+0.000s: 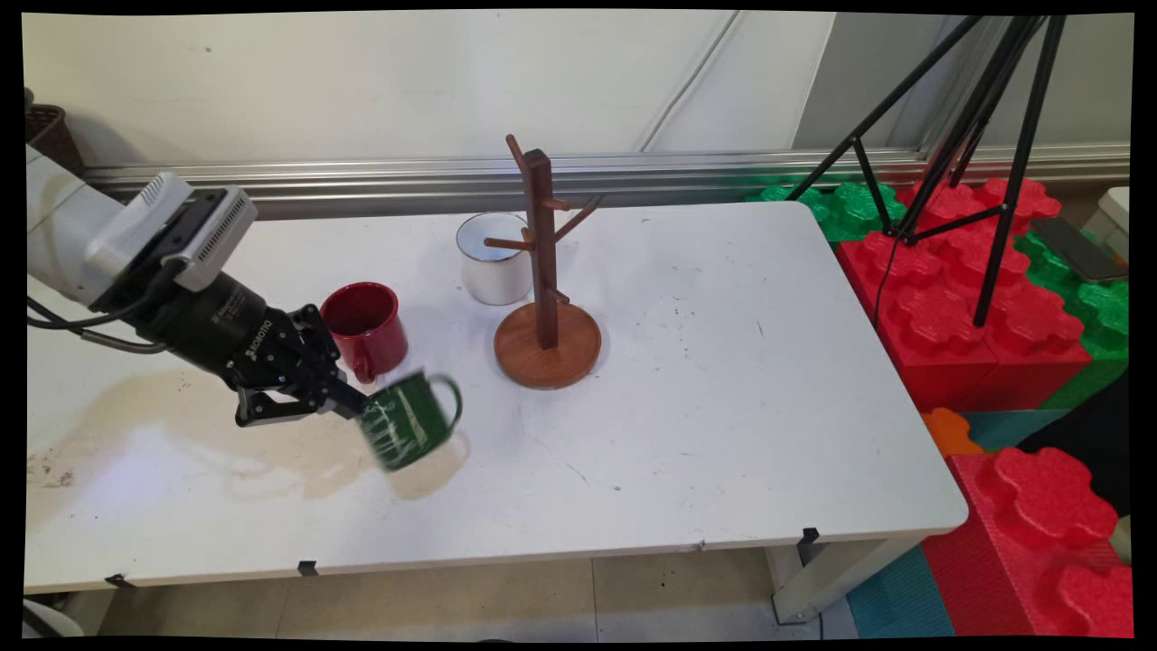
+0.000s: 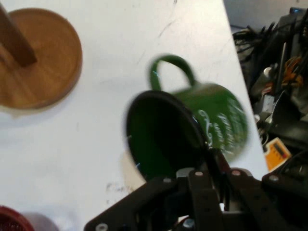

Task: Place the picked object on the table

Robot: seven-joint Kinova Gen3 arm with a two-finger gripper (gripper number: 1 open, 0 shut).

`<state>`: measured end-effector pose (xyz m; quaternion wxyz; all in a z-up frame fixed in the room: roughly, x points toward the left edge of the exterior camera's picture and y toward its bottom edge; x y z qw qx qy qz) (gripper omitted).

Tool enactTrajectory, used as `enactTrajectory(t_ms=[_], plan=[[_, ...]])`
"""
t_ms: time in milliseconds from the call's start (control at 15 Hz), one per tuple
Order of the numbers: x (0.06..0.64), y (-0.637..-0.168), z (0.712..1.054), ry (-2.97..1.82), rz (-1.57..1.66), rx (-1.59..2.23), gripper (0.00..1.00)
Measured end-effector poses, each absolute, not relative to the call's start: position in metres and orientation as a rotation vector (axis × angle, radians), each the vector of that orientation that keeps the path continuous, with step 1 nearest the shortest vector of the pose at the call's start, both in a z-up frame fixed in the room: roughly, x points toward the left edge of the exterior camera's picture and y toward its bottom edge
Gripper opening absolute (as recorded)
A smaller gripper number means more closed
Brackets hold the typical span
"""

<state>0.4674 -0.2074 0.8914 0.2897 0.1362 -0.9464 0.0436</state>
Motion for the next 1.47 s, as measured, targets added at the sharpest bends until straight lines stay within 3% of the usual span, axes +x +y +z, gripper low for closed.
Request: enactTrajectory(t_ms=[1467], plan=[[0.462, -0.236, 0.868, -2.637, 0.386, 0.267, 0.0]])
